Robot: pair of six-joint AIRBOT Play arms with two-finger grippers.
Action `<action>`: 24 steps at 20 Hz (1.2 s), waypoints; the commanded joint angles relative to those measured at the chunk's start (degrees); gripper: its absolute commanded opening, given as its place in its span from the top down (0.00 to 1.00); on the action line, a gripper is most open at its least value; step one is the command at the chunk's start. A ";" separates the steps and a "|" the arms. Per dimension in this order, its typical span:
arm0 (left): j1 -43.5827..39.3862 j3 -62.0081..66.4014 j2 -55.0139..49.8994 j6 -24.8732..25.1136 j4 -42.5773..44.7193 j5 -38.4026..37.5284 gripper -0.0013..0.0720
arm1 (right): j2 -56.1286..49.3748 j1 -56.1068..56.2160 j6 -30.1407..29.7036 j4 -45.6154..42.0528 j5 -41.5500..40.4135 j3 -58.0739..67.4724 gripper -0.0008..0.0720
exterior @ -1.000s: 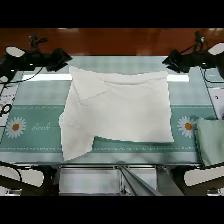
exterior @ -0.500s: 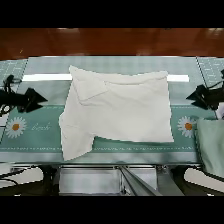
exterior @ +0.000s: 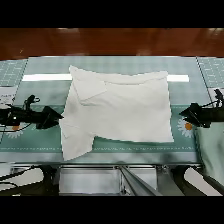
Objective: Fold the shirts.
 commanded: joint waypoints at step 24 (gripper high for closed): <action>-5.40 0.74 -0.48 1.70 -3.06 1.97 0.95 | -9.20 11.23 -9.22 9.18 1.68 -3.80 0.96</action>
